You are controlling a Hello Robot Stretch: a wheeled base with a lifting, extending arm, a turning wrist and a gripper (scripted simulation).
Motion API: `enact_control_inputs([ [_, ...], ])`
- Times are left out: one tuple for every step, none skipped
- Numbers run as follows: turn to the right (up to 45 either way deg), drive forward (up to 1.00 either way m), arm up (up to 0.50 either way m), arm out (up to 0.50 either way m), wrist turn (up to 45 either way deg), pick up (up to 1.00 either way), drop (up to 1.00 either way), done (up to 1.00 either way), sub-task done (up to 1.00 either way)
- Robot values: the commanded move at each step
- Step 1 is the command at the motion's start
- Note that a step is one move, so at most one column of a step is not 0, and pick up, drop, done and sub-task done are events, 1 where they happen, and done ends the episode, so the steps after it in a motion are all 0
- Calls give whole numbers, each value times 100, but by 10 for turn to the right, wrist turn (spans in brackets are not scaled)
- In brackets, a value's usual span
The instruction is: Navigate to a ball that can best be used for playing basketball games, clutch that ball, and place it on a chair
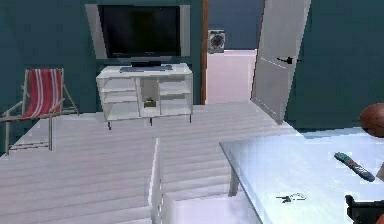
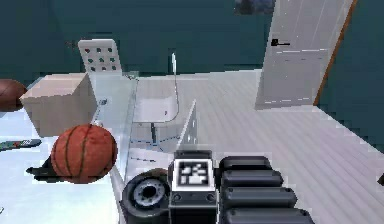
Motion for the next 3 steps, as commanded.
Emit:
enact_control_inputs([
  [-240, 0, 0, 0, 0, 0, 0, 0, 0],
  [0, 0, 0, 30, 0, 0, 0, 0, 0],
  [0, 0, 0, 0, 450, 0, 0, 0, 0],
])
